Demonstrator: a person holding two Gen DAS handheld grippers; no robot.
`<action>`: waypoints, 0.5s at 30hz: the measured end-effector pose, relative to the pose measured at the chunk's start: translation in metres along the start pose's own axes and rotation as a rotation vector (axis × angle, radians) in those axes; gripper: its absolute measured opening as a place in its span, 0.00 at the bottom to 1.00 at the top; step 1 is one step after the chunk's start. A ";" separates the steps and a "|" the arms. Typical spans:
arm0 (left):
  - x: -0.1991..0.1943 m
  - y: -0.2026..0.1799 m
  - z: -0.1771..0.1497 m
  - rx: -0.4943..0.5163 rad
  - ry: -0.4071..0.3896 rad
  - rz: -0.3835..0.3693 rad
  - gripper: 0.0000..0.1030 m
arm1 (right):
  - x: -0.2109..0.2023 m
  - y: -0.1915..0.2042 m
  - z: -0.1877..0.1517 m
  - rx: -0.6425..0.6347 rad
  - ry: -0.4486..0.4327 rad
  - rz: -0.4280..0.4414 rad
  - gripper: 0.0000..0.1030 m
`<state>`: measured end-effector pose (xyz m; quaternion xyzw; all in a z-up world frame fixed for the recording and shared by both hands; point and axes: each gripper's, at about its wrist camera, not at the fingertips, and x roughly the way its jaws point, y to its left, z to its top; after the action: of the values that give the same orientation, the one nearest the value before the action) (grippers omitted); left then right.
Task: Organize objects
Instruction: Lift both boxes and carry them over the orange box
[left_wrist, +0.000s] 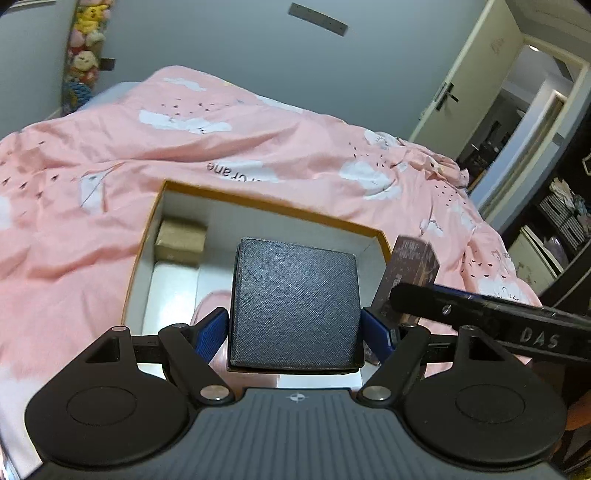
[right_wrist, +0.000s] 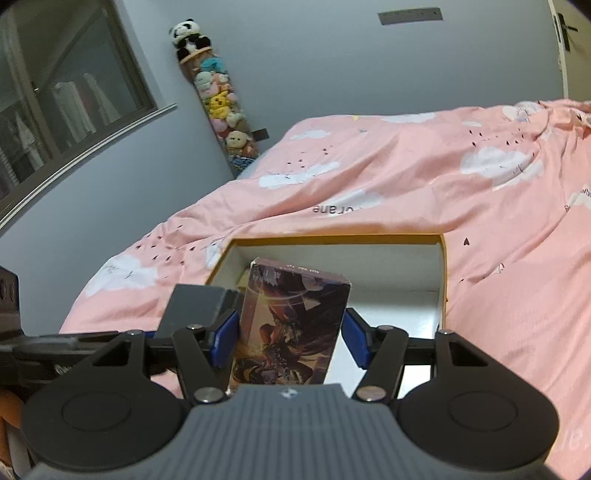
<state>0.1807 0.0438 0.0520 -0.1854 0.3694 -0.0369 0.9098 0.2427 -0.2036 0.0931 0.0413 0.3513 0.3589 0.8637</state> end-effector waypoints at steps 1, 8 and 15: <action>0.006 0.002 0.007 -0.003 0.007 0.000 0.87 | 0.006 -0.003 0.003 0.000 0.005 -0.011 0.61; 0.066 0.010 0.040 0.008 0.092 0.008 0.87 | 0.048 -0.032 0.017 0.057 0.044 -0.031 0.61; 0.126 0.025 0.049 -0.013 0.168 0.064 0.87 | 0.090 -0.054 0.021 0.092 0.105 -0.052 0.61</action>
<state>0.3039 0.0562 -0.0079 -0.1756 0.4505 -0.0210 0.8751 0.3325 -0.1817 0.0396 0.0531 0.4132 0.3215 0.8503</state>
